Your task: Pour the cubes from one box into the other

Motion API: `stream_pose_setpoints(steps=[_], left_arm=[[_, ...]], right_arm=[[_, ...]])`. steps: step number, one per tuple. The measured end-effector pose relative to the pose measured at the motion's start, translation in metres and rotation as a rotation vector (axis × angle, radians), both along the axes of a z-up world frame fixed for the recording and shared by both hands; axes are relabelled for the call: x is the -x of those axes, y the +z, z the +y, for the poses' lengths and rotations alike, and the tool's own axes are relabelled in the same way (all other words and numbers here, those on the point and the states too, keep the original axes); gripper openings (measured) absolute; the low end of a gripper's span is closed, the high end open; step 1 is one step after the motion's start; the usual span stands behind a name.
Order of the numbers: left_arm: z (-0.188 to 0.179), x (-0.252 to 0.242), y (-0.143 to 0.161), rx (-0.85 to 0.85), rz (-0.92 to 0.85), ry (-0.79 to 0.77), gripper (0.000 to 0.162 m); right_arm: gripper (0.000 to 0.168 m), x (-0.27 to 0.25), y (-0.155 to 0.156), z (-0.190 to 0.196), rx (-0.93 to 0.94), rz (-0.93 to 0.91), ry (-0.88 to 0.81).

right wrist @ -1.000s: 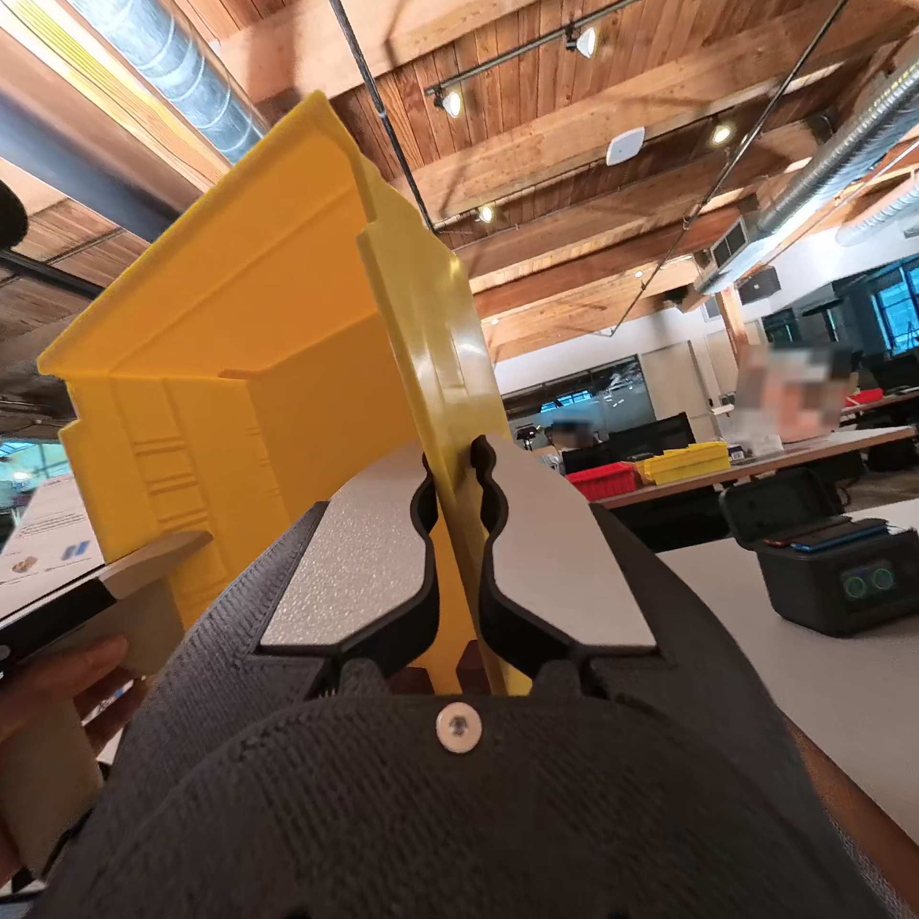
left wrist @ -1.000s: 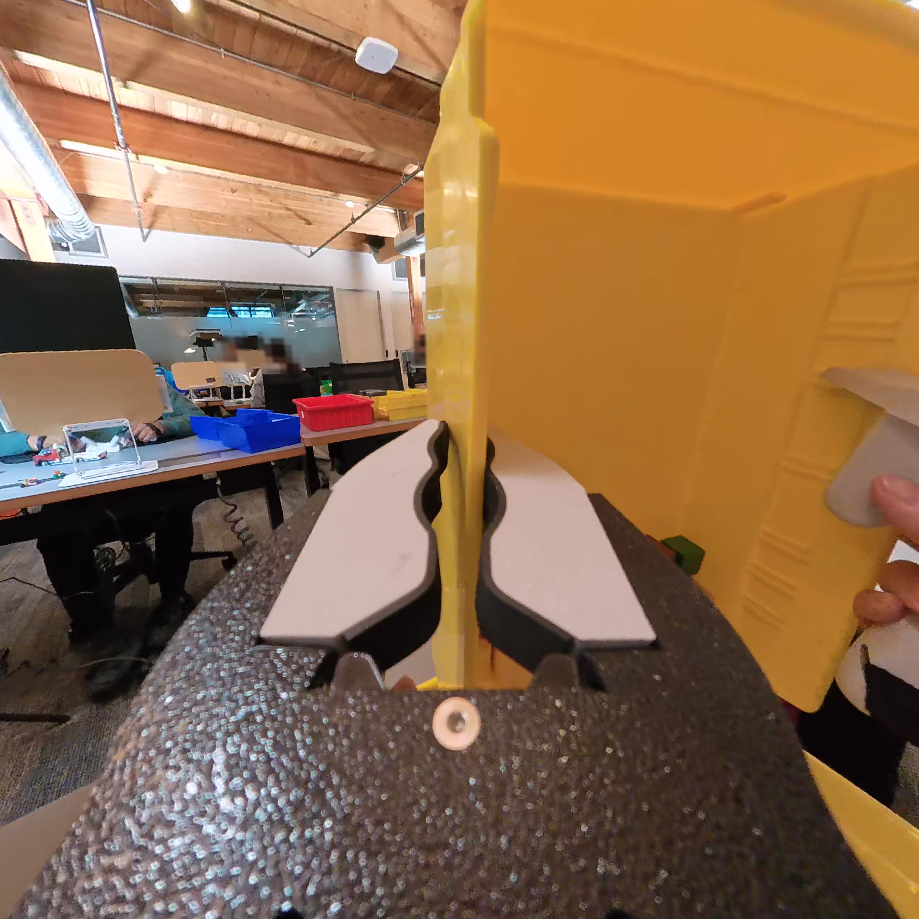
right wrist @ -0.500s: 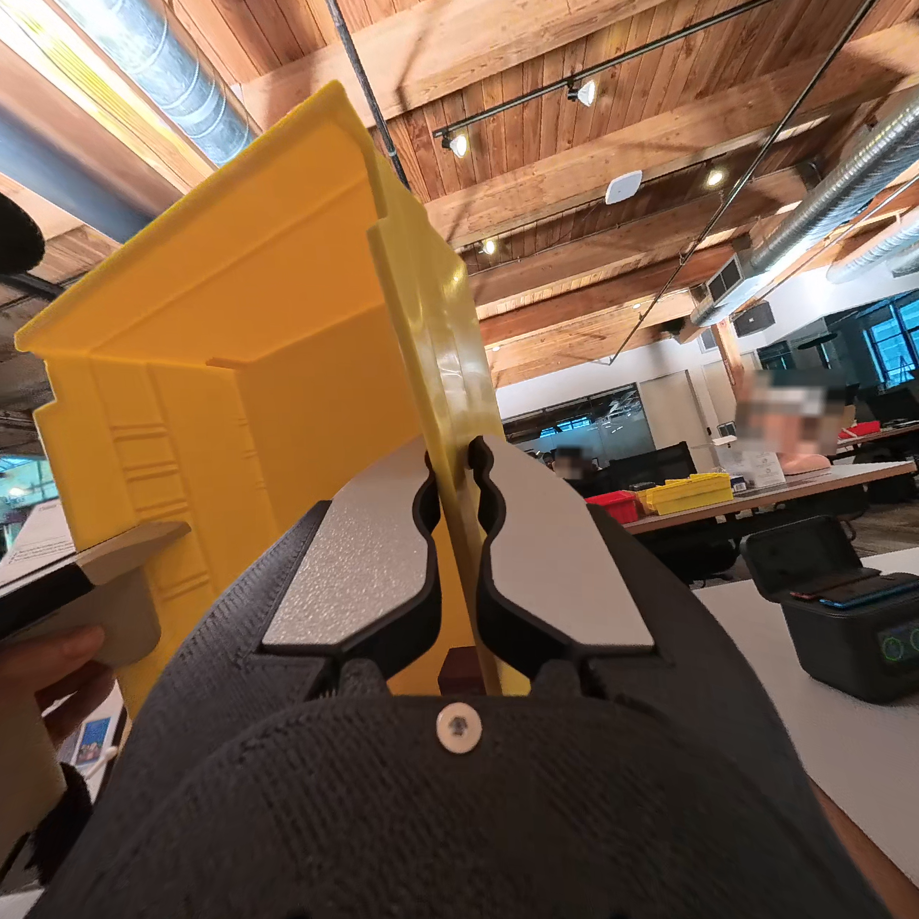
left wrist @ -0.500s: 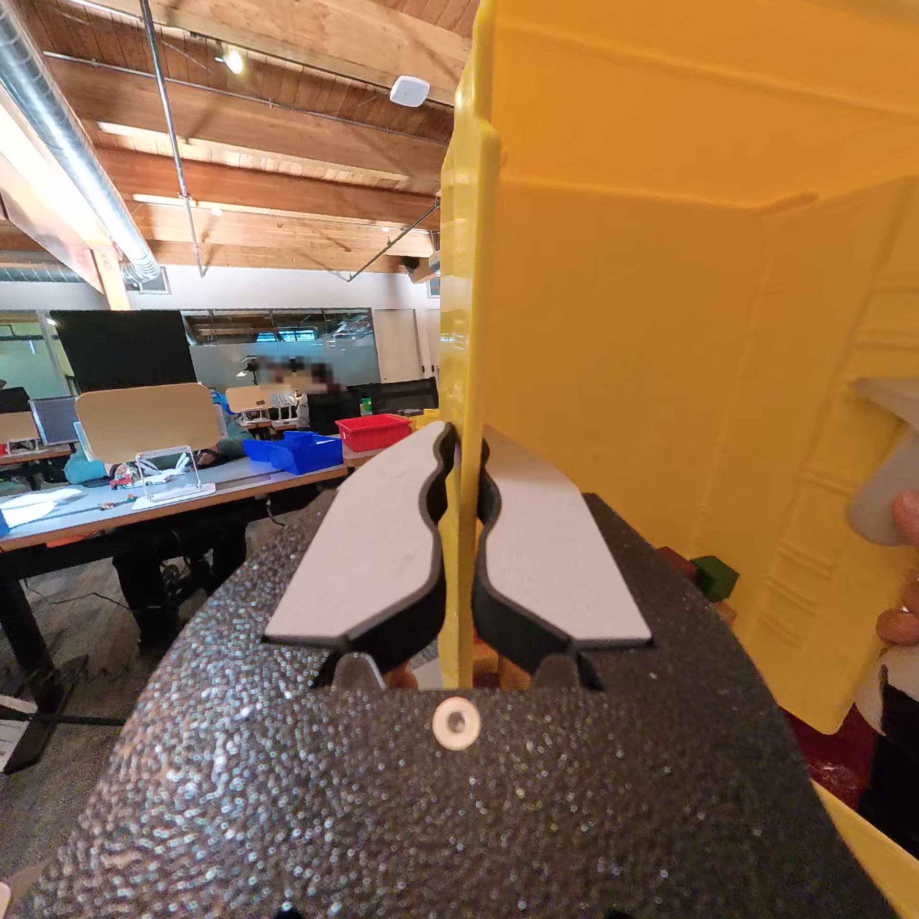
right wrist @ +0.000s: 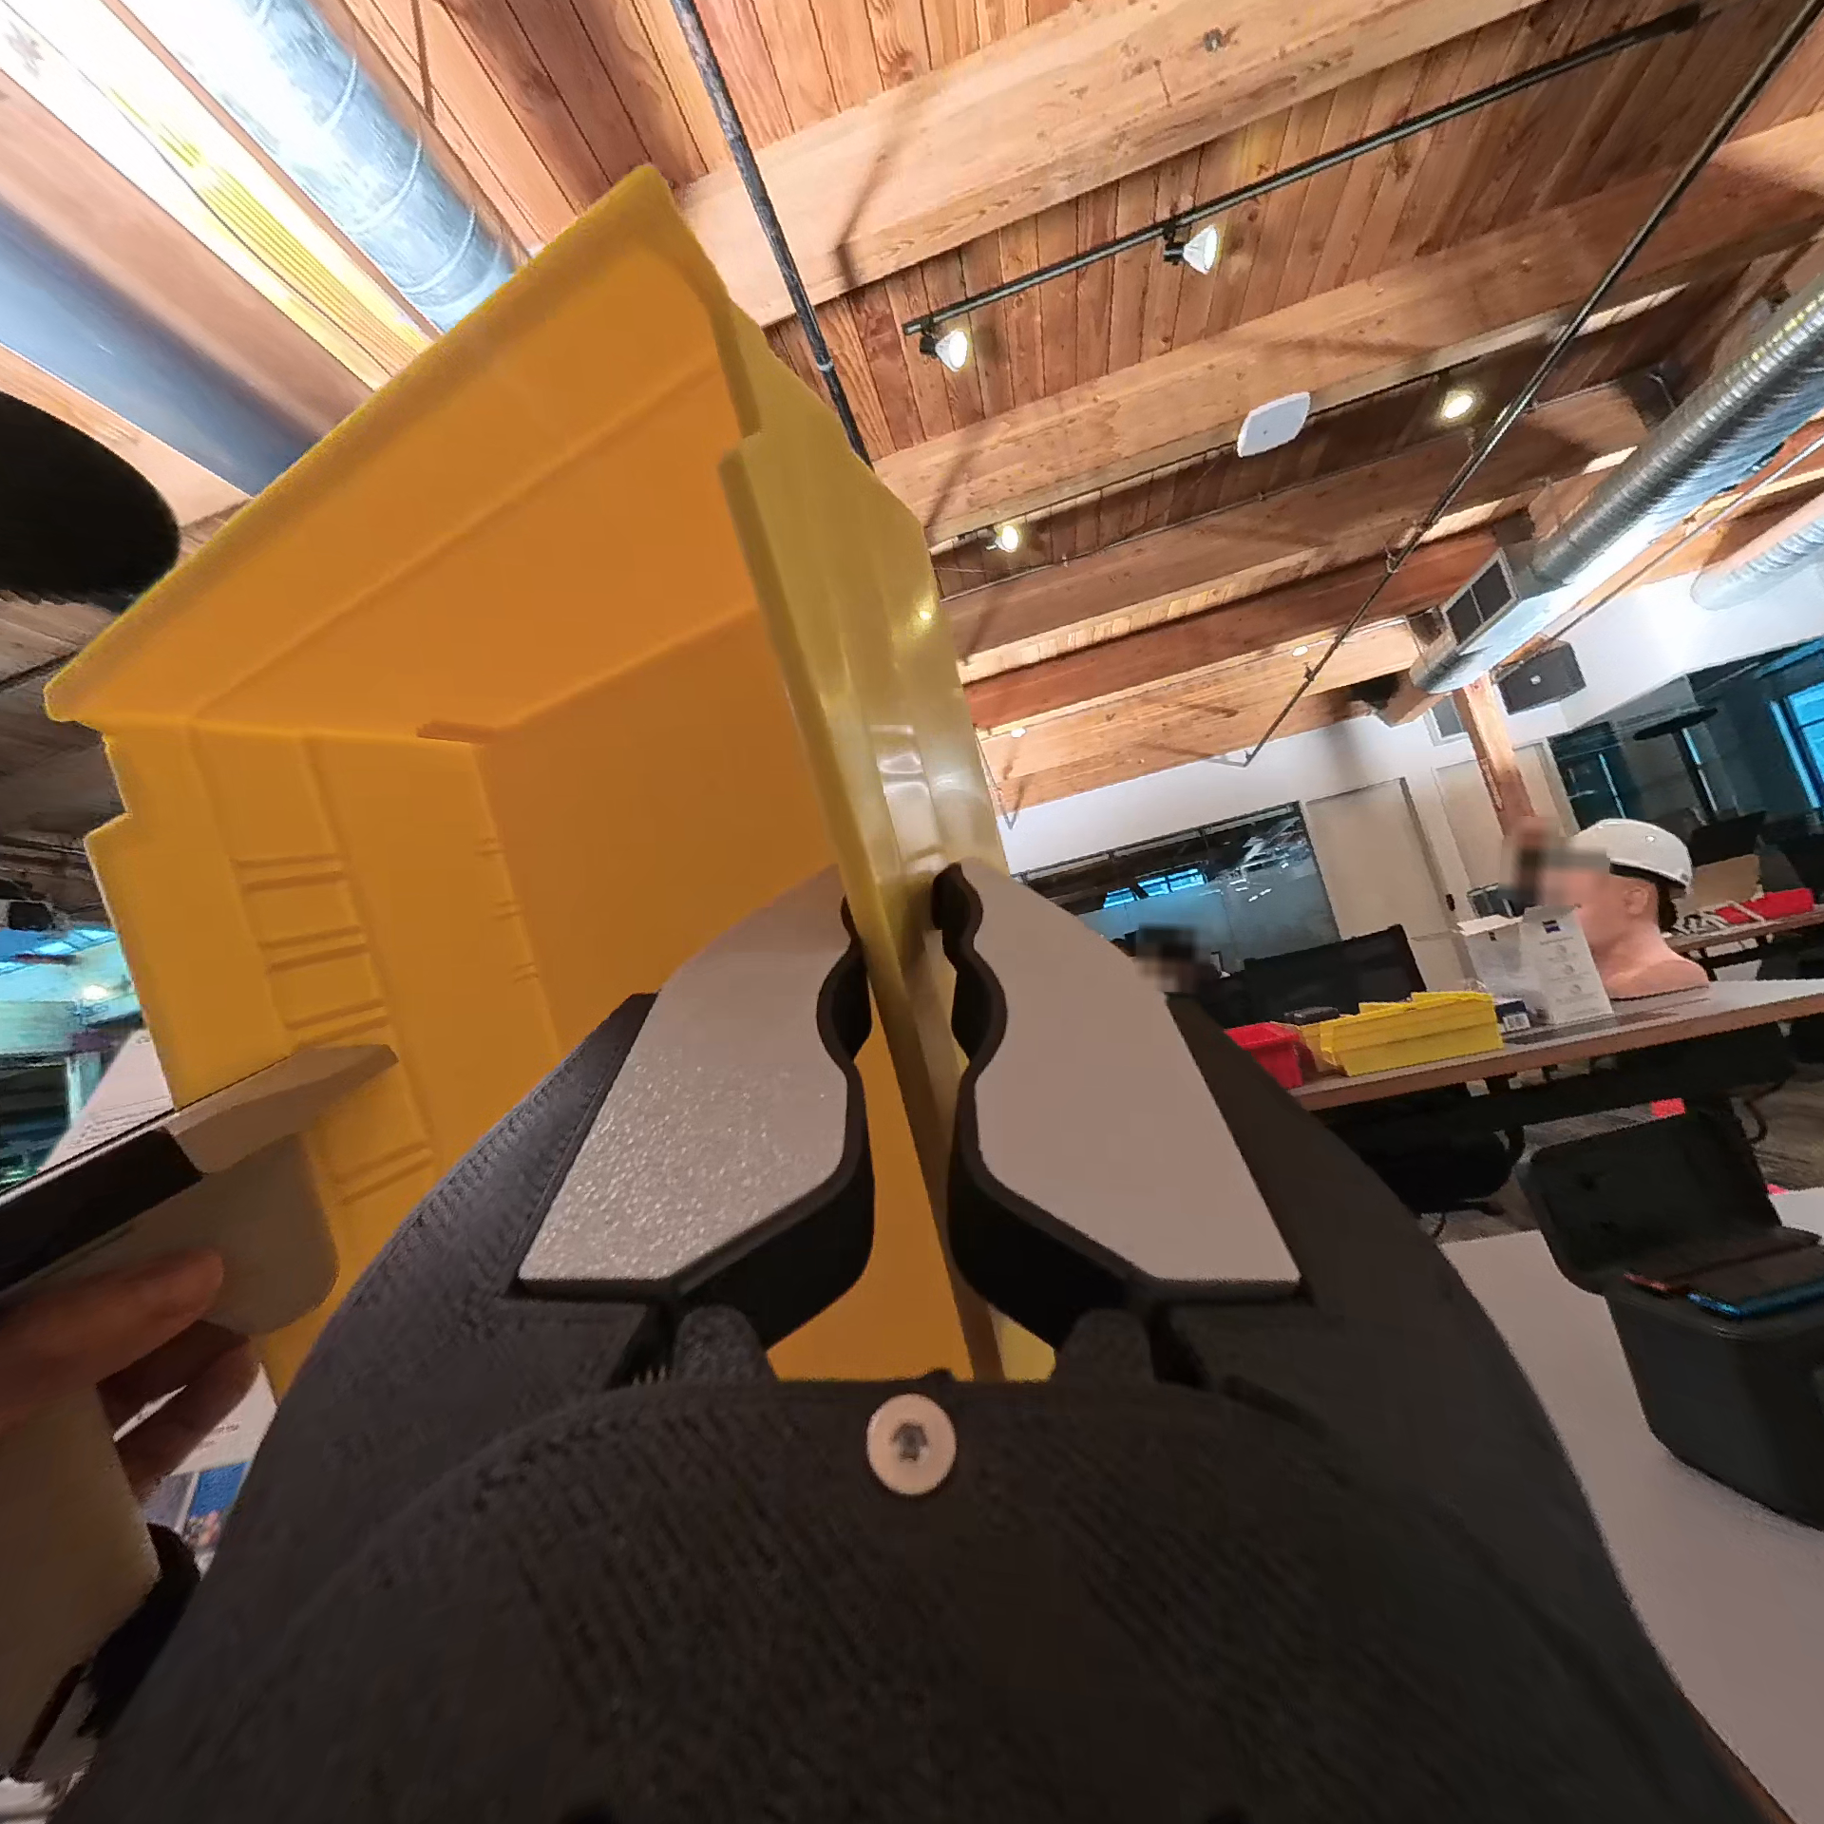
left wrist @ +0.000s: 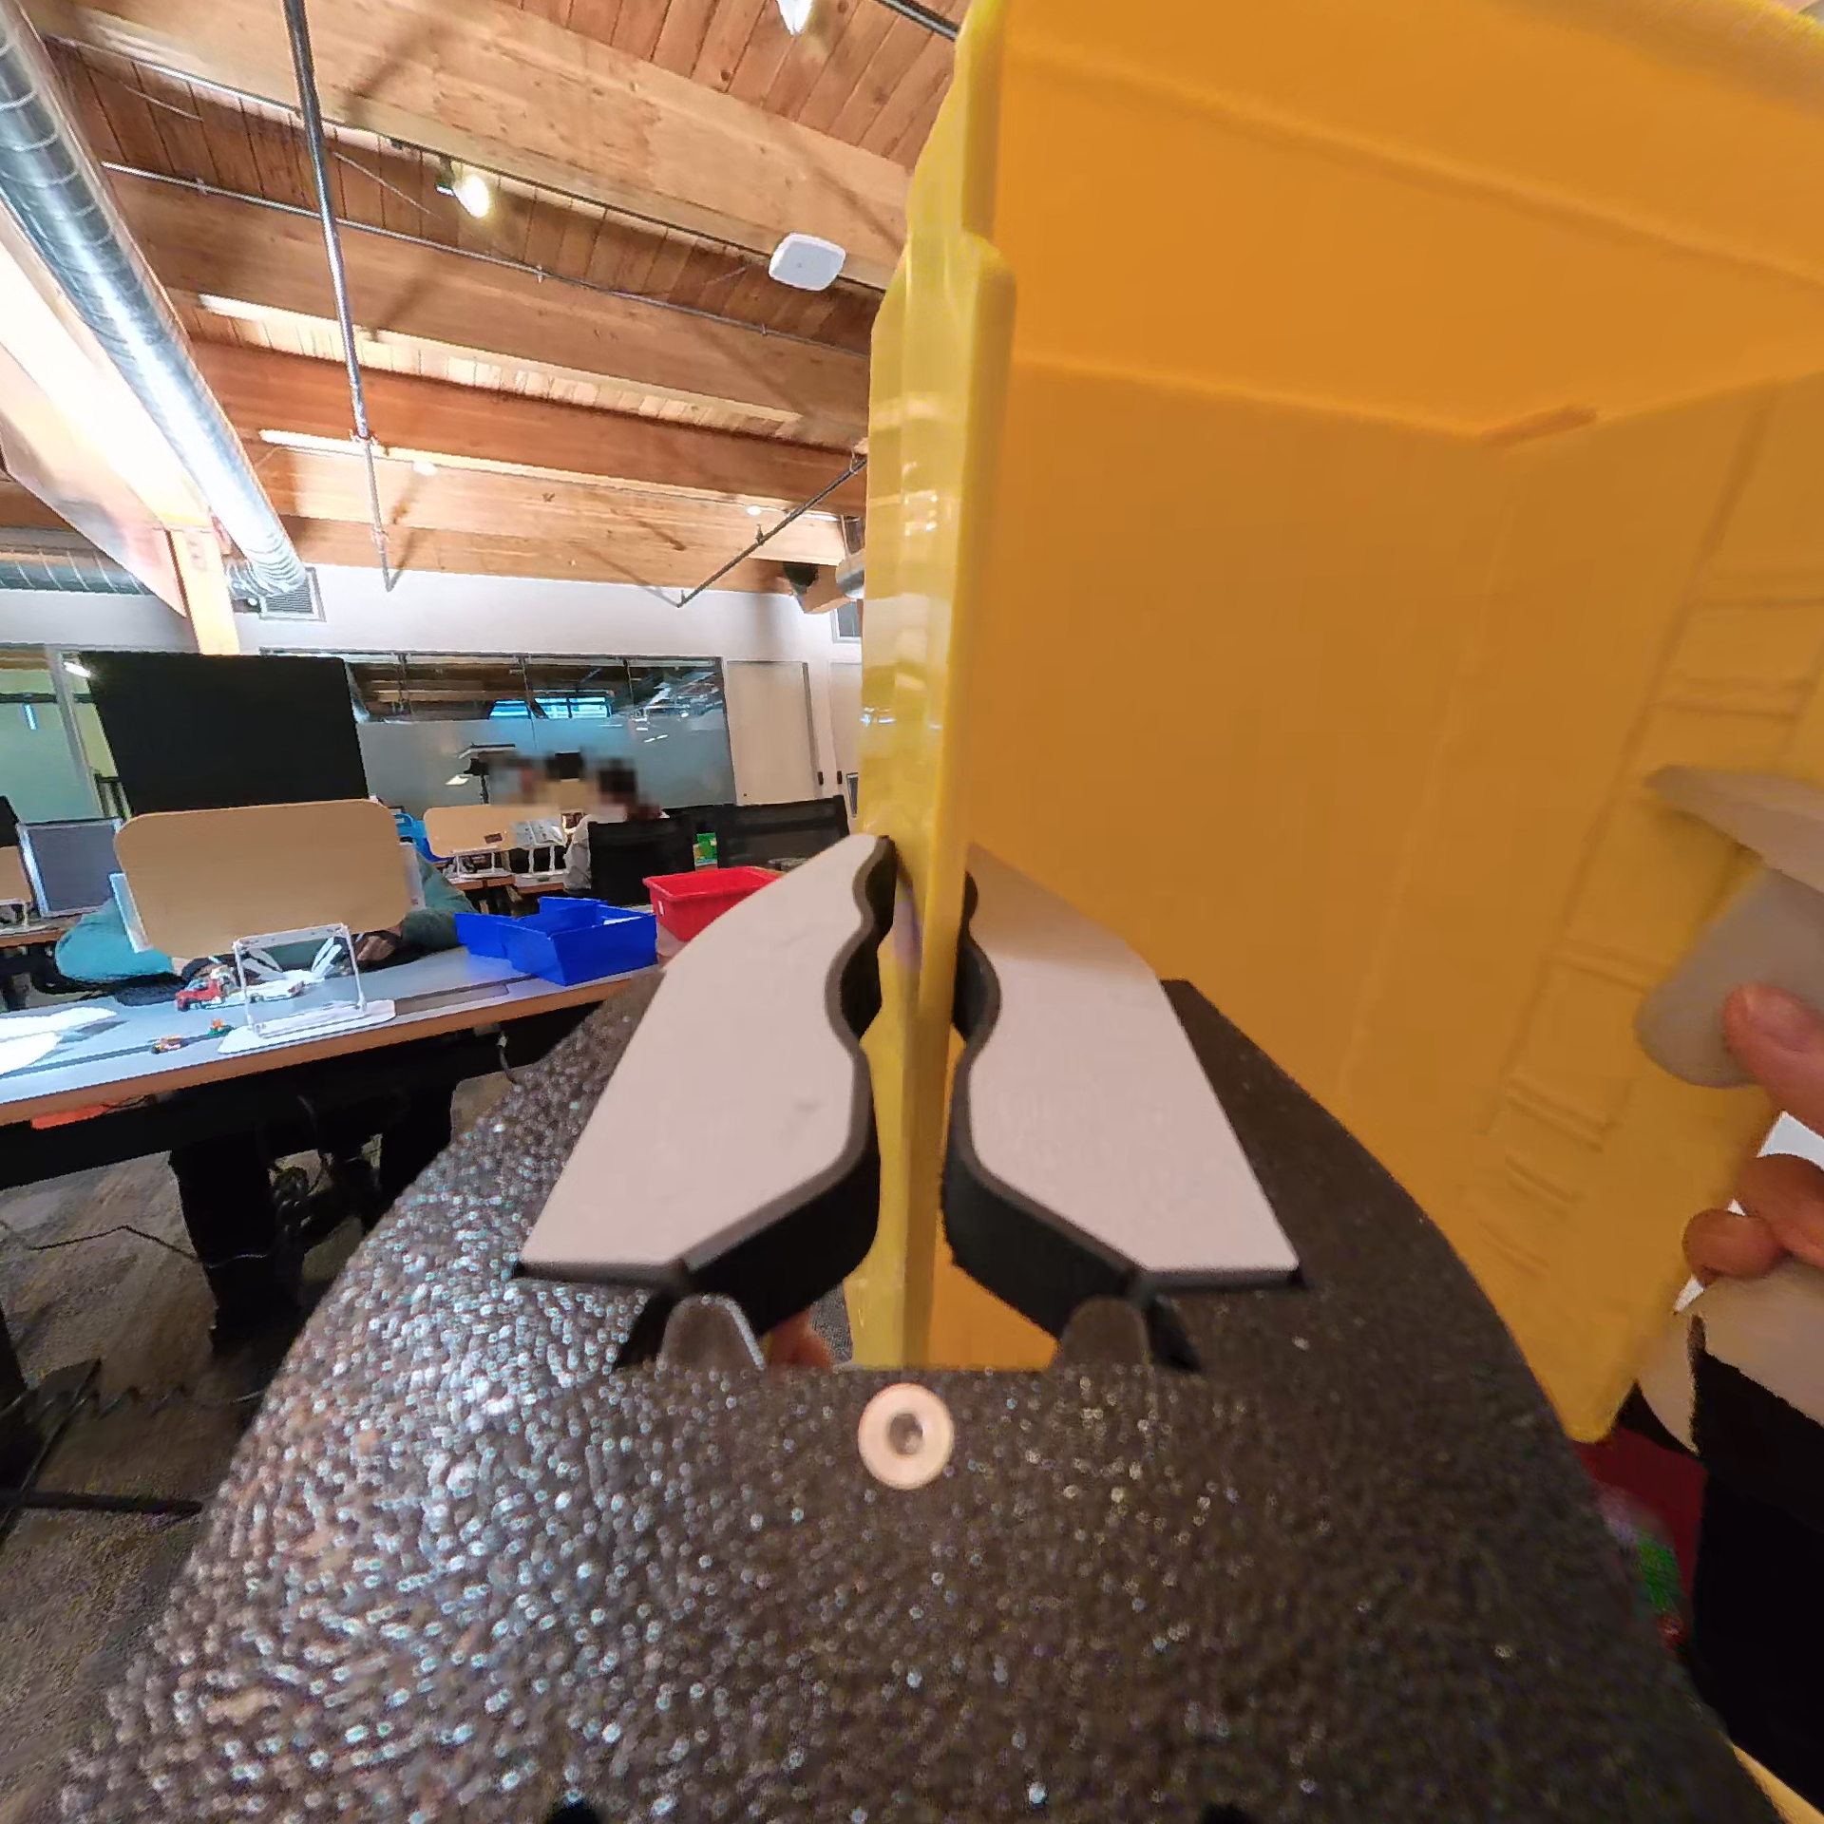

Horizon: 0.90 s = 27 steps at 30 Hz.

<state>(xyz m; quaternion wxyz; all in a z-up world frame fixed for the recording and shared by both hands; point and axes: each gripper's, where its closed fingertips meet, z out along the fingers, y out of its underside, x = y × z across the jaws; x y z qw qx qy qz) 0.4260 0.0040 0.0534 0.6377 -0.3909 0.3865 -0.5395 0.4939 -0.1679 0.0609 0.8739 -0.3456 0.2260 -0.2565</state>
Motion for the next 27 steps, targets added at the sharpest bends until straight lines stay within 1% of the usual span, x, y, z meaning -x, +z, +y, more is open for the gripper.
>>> stream_pose_setpoints(steps=[7, 11, 16, 19, 21, 27], left_arm=[[0.002, 0.002, -0.006, 0.002, 0.016, 0.002, 0.008], [0.005, 0.003, -0.017, -0.002, 0.044, 0.006, 0.008], [0.005, 0.006, -0.029, -0.028, 0.099, 0.013, 0.008], [0.010, 0.011, -0.032, -0.024, 0.169, 0.048, 0.006], [0.013, 0.017, -0.029, -0.026, 0.217, 0.059, 0.005], [0.029, 0.040, -0.021, -0.085, 0.453, 0.096, 0.004]], right_arm=[[0.012, 0.002, -0.006, 0.003, 0.019, 0.013, -0.002], [0.013, 0.004, -0.017, 0.005, 0.040, 0.037, -0.002], [0.012, 0.006, -0.035, 0.006, 0.082, 0.127, -0.016], [0.012, 0.012, -0.043, 0.010, 0.182, 0.177, -0.050], [0.011, 0.018, -0.047, 0.014, 0.249, 0.232, -0.067], [0.012, 0.044, -0.042, 0.029, 0.466, 0.339, -0.072]])
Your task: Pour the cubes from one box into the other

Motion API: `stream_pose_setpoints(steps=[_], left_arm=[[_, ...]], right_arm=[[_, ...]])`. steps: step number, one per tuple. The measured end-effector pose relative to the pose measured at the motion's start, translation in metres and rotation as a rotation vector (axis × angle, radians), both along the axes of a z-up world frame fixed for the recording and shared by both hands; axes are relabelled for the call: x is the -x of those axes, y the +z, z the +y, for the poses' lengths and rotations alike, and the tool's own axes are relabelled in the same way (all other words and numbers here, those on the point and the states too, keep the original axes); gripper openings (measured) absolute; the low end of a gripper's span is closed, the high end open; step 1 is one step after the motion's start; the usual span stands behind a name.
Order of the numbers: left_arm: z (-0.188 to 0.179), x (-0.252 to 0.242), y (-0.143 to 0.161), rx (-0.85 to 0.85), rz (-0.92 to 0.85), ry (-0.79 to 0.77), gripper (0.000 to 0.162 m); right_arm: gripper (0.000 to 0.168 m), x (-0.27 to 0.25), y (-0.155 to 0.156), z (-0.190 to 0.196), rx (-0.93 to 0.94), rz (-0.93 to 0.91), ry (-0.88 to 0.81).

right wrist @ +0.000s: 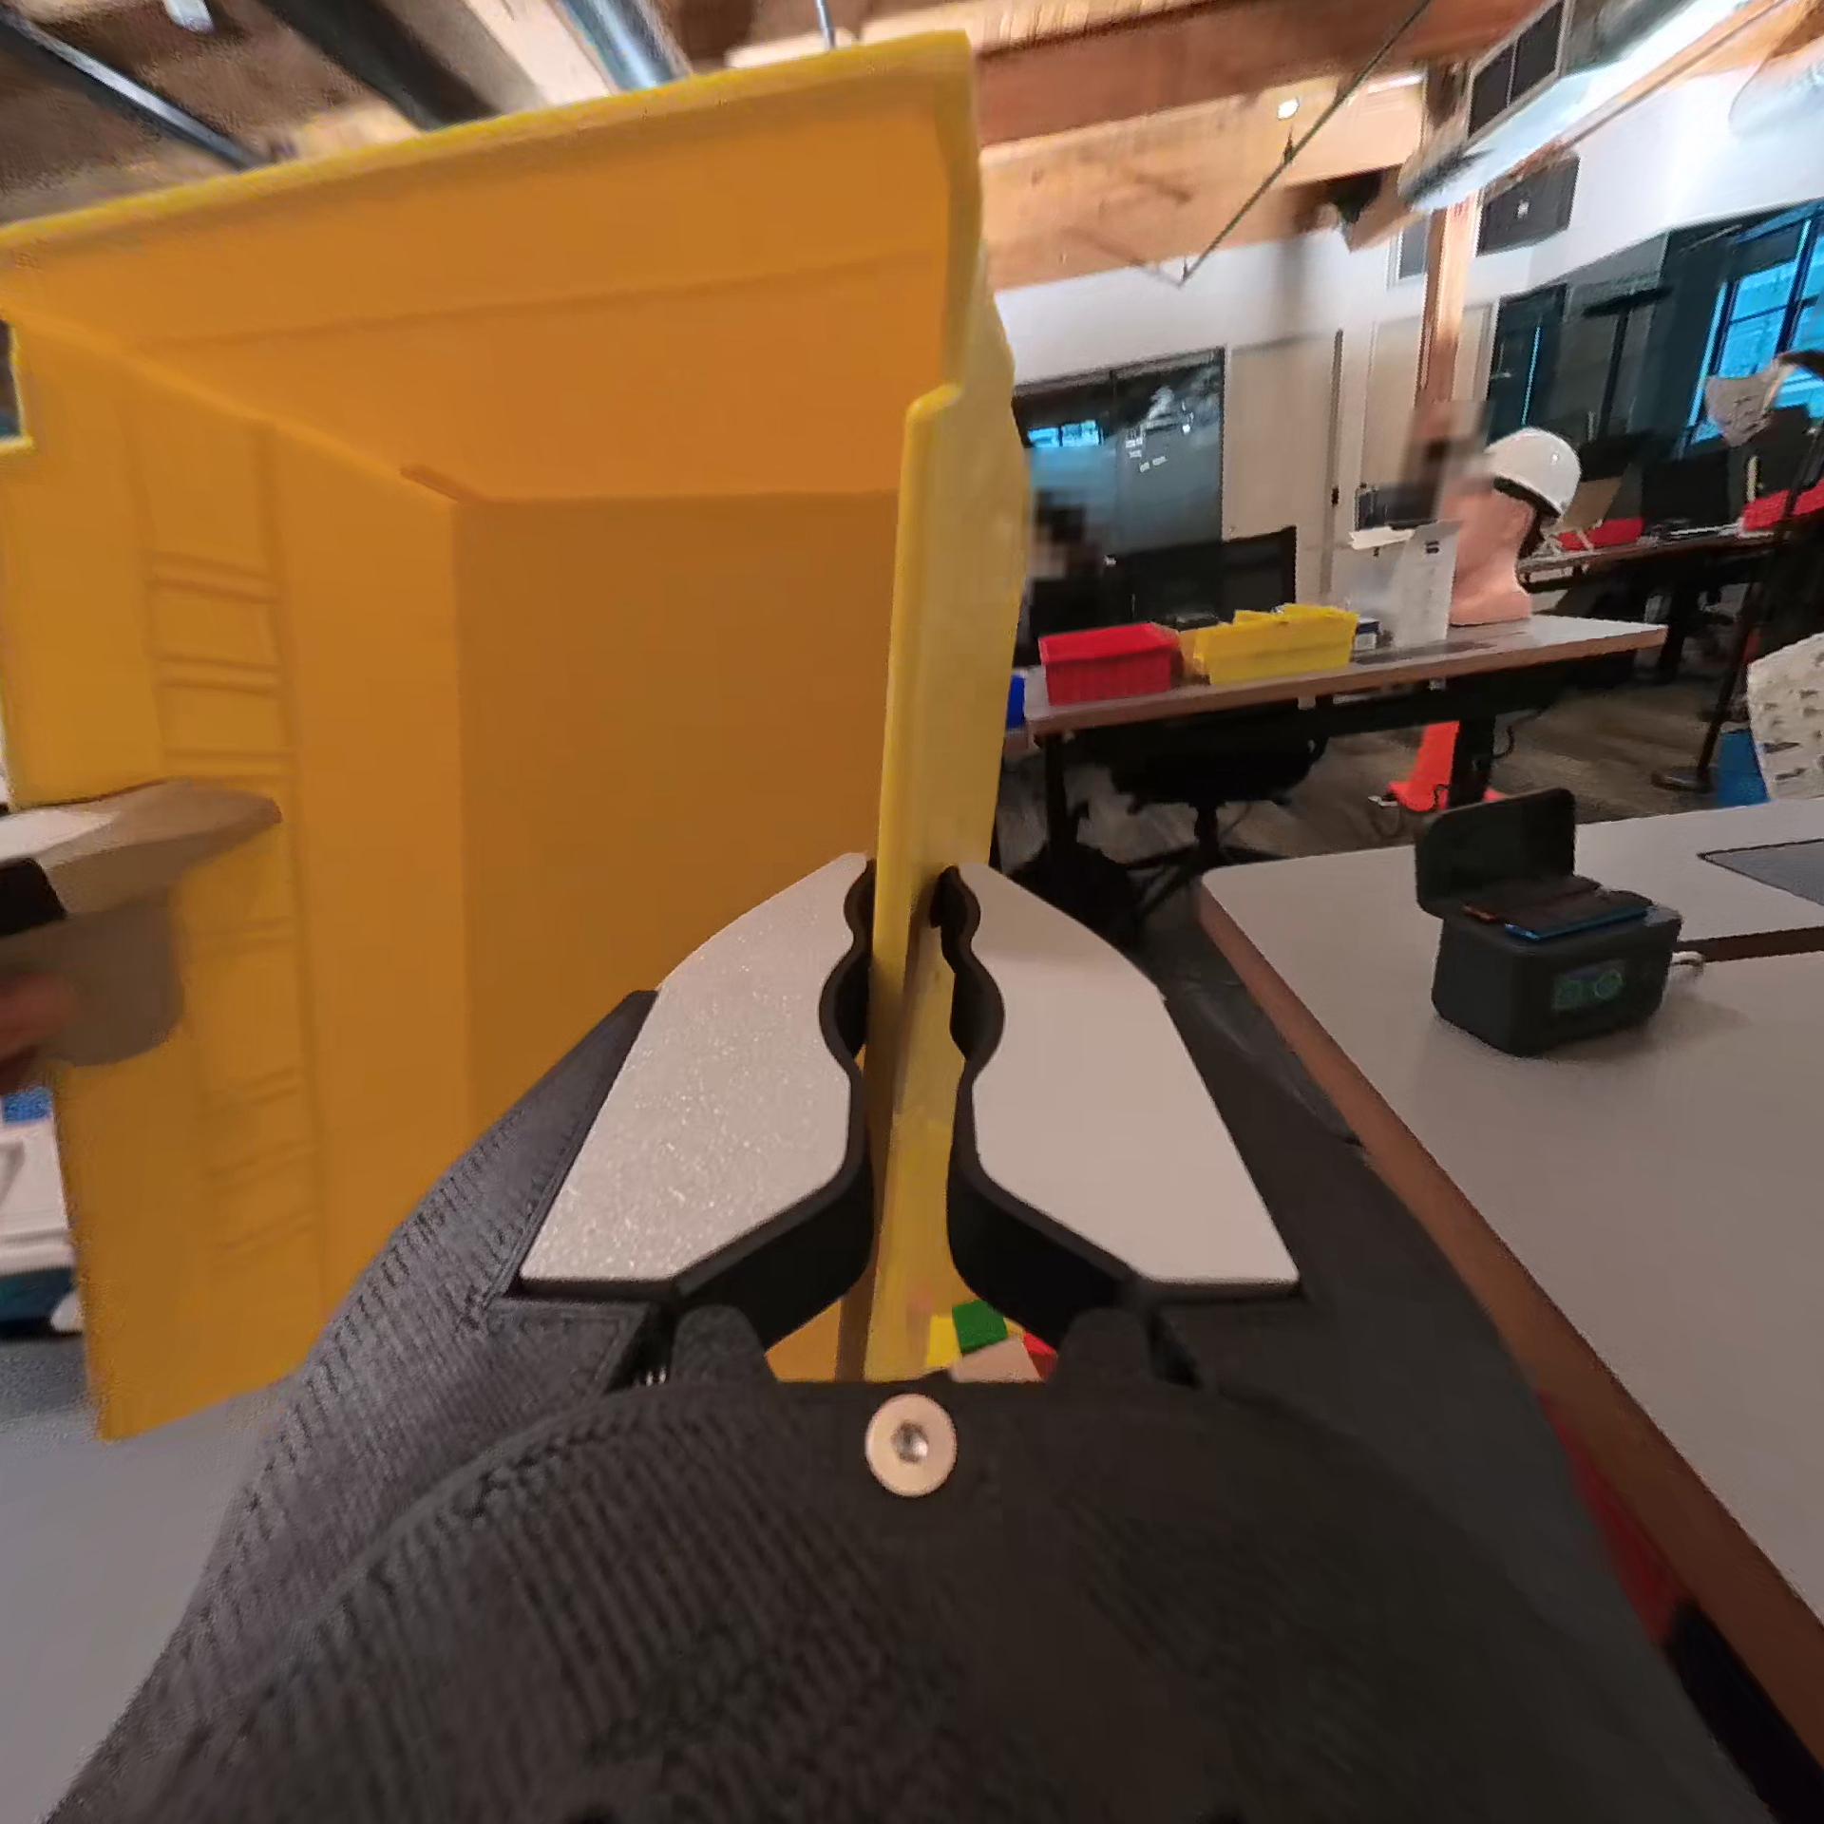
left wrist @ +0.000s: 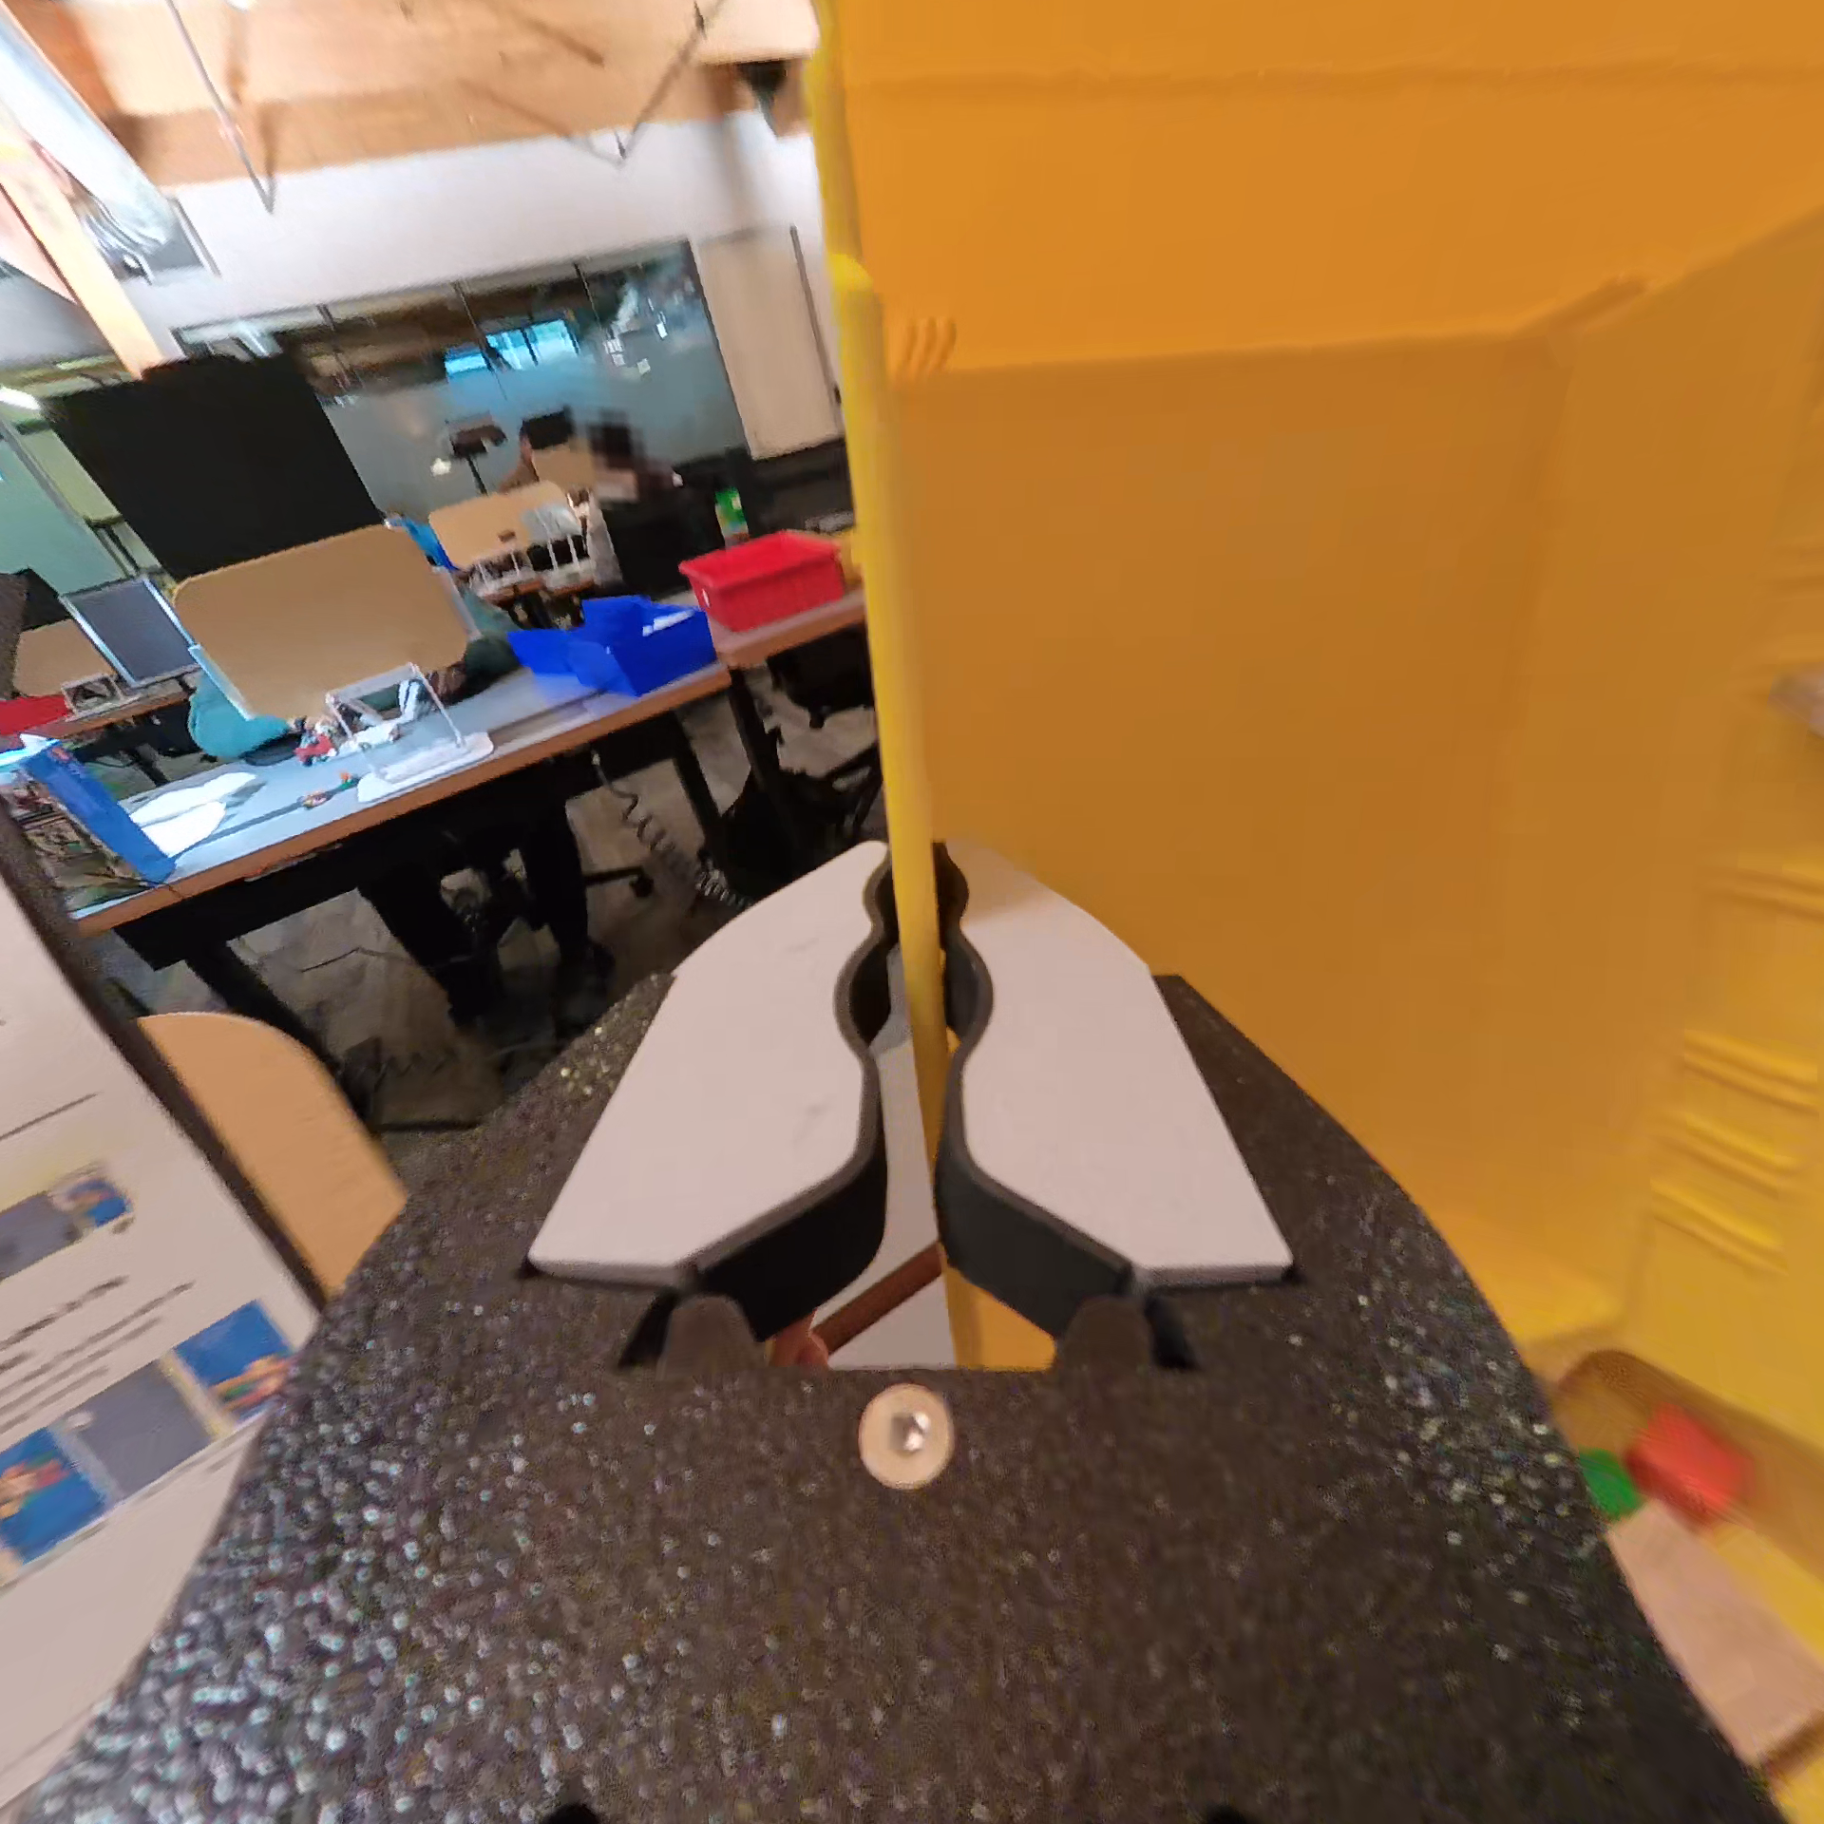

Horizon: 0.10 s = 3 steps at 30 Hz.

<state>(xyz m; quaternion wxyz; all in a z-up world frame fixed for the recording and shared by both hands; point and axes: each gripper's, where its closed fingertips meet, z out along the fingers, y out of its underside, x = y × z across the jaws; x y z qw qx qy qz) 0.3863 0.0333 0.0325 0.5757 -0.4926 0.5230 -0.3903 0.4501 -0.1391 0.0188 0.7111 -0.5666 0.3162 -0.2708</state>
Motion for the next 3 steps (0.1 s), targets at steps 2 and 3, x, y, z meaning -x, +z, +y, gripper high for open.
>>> stream_pose_setpoints(steps=[2, 3], left_arm=[[0.007, 0.010, -0.001, -0.062, 0.079, 0.011, 0.004], [0.012, 0.015, -0.003, -0.082, 0.123, 0.016, 0.004]], right_arm=[[0.010, 0.009, 0.000, 0.006, 0.104, 0.021, -0.028], [0.010, 0.013, -0.001, 0.011, 0.143, 0.042, -0.039]])
